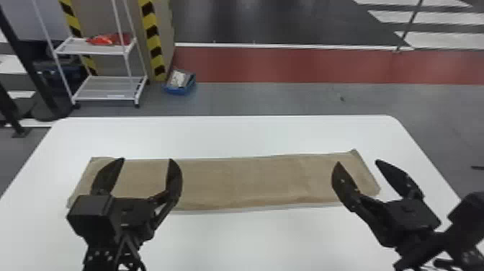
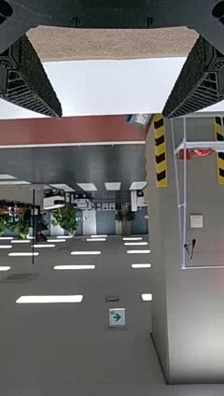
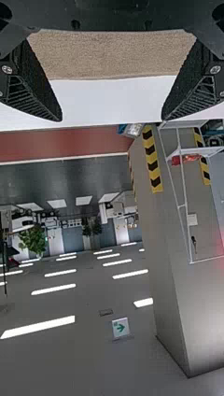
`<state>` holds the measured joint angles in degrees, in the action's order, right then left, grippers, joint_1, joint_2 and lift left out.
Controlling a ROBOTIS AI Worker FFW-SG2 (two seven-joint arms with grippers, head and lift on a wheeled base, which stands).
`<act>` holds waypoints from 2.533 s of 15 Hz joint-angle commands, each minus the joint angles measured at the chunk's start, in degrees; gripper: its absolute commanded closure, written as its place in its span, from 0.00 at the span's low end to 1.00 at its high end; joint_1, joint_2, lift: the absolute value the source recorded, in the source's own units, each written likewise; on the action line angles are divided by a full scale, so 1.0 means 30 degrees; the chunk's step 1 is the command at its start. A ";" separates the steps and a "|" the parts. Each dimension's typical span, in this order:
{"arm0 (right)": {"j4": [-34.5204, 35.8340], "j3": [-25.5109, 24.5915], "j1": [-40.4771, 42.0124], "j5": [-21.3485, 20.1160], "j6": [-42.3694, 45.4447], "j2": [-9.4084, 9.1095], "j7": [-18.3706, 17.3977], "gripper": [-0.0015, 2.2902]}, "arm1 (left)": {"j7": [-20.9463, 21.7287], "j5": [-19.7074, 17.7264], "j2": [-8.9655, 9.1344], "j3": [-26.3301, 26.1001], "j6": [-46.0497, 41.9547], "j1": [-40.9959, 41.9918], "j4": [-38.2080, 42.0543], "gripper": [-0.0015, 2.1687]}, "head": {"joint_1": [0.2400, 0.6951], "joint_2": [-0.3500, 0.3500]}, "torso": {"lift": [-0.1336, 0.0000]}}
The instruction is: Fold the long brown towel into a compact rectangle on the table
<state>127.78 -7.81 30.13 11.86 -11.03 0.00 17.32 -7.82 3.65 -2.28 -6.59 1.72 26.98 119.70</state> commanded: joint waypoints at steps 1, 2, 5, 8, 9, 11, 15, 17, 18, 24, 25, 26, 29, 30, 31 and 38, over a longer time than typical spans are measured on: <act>0.0006 -0.0005 0.0035 0.0002 0.0058 -0.0017 -0.0001 0.04 | -0.0001 0.0014 0.0000 -0.0029 0.0000 0.0001 0.0001 0.04 | 1.00 0.45 | 0.10; 0.0035 -0.0005 0.0035 0.0031 -0.0001 -0.0017 -0.0030 0.04 | -0.0001 0.0014 0.0000 -0.0029 0.0000 0.0001 0.0001 0.04 | 1.00 0.45 | 0.10; 0.0065 -0.0035 0.0035 0.0031 0.0058 -0.0017 -0.0030 0.04 | -0.0001 -0.0133 0.0000 -0.0029 -0.0058 0.0030 0.0001 0.04 | 1.00 0.45 | 0.10; 0.0094 -0.0064 0.0093 0.0060 0.0058 -0.0017 -0.0030 0.04 | -0.0001 -0.0103 0.0000 -0.0029 -0.0058 0.0030 -0.0028 0.04 | 1.00 0.45 | 0.10; 0.0094 -0.0093 0.0122 0.0089 0.0058 -0.0017 -0.0059 0.04 | -0.0001 -0.0103 0.0000 -0.0029 -0.0058 0.0030 -0.0028 0.04 | 1.00 0.45 | 0.10; 0.0065 -0.0093 0.0152 0.0089 0.0058 -0.0017 -0.0059 0.04 | -0.0001 -0.0103 0.0000 -0.0029 -0.0058 0.0030 -0.0028 0.04 | 1.00 0.44 | 0.10; -0.0141 -0.0093 0.0122 0.0119 0.0116 -0.0017 -0.0030 0.04 | -0.0001 -0.0103 0.0000 0.0029 -0.0058 -0.0321 -0.0409 0.04 | 1.00 0.44 | 0.10; -0.1078 -0.0152 -0.0317 0.0207 0.0468 -0.0017 -0.0030 0.04 | 0.0028 -0.0220 -0.0030 0.0176 0.0000 -0.1024 -0.1142 0.04 | 1.00 0.44 | 0.10; -0.1752 -0.0181 -0.0727 0.0295 0.0468 -0.0017 -0.0030 0.04 | 0.0087 -0.0484 -0.0030 0.0264 0.0000 -0.1581 -0.1728 0.04 | 1.00 0.45 | 0.10; -0.3334 0.0024 -0.1782 0.0060 0.0819 -0.0017 -0.0001 0.04 | 0.0585 -0.1217 -0.0235 0.2432 0.0469 -0.5097 -0.5683 0.04 | 1.00 0.49 | 0.10; -0.3334 0.0024 -0.1840 0.0031 0.0819 -0.0017 0.0029 0.04 | 0.0673 -0.1275 -0.0235 0.2842 0.0586 -0.5389 -0.5917 0.04 | 1.00 0.52 | 0.10; -0.3363 0.0053 -0.1928 0.0002 0.0819 -0.0017 0.0058 0.04 | 0.0878 -0.1539 -0.0322 0.3193 0.0762 -0.5741 -0.6269 0.04 | 1.00 0.54 | 0.10; -0.3832 0.0434 -0.2251 -0.0116 0.0819 -0.0017 0.0205 0.04 | 0.1757 -0.1568 -0.0410 0.4893 0.3164 -0.6591 -0.7323 0.04 | 1.00 0.59 | 0.10; -0.4008 0.0551 -0.2338 -0.0174 0.0819 -0.0017 0.0205 0.04 | 0.1816 -0.1627 -0.0498 0.5479 0.3809 -0.6737 -0.7499 0.04 | 1.00 0.64 | 0.10; -0.4125 0.0610 -0.2426 -0.0174 0.0878 -0.0017 0.0205 0.04 | 0.2314 -0.1685 -0.0557 0.5947 0.4453 -0.6913 -0.7763 0.04 | 1.00 0.66 | 0.10; -0.4242 0.0580 -0.2368 -0.0116 0.0878 0.0234 0.0205 0.04 | 0.2958 -0.2008 -0.1143 0.6445 0.4688 -0.7264 -0.9198 0.04 | 1.00 0.77 | 0.10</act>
<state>115.05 -6.06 22.86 11.45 -8.52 0.41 17.93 0.86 -2.67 -5.59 12.72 15.79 5.37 92.52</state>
